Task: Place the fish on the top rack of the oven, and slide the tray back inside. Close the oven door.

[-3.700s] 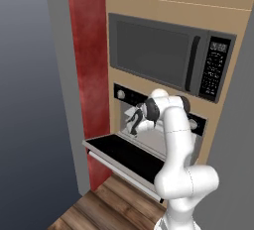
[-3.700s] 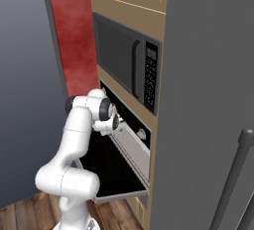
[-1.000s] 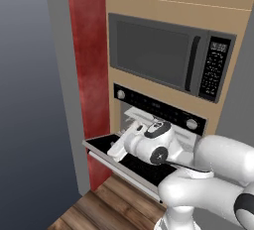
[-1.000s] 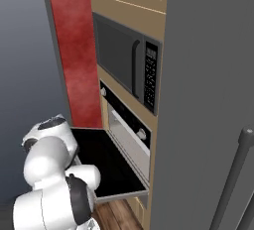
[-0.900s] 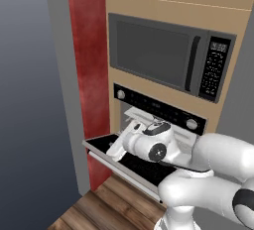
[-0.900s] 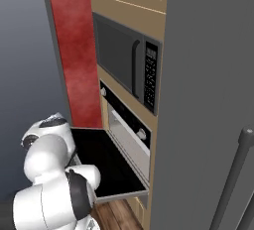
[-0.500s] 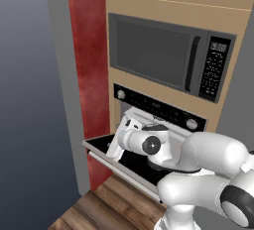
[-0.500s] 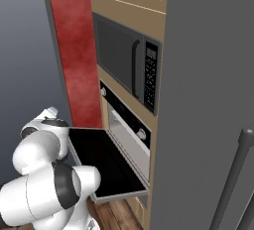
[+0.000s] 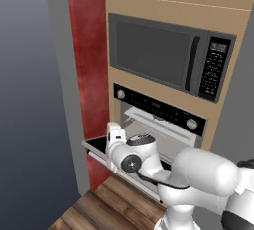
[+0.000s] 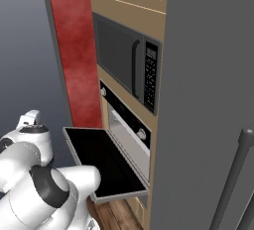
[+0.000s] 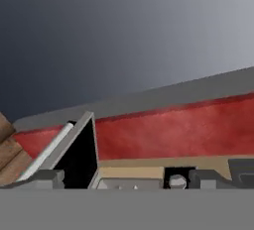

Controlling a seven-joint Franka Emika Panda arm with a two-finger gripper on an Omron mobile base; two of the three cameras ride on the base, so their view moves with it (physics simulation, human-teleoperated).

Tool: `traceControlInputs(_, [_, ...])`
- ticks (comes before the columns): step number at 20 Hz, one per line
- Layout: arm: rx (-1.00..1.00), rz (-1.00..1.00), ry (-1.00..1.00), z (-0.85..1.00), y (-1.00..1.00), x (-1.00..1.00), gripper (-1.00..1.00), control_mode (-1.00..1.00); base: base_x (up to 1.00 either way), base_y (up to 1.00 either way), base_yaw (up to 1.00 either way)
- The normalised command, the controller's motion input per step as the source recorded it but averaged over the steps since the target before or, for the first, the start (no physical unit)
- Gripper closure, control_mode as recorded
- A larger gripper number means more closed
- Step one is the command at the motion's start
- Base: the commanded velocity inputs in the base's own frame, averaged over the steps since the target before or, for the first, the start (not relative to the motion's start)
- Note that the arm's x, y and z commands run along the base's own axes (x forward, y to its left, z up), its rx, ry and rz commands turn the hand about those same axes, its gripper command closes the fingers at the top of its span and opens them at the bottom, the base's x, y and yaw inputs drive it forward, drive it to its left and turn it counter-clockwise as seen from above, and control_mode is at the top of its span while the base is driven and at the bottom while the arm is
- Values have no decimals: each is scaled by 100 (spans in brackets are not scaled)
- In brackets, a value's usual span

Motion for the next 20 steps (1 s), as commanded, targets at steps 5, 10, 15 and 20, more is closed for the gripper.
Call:
traceControlInputs(5, [-62,-8,15,-17,34,-14,-100,-100,0,0,0])
traceControlInputs(10, [-60,-7,10,-56,31,-24,-100,-100,0,0,0])
traceControlInputs(15, [-53,-9,0,-65,42,-20,-100,-100,0,0,0])
traceControlInputs(20, [-47,-9,0,-64,12,0,-100,-100,0,0,0])
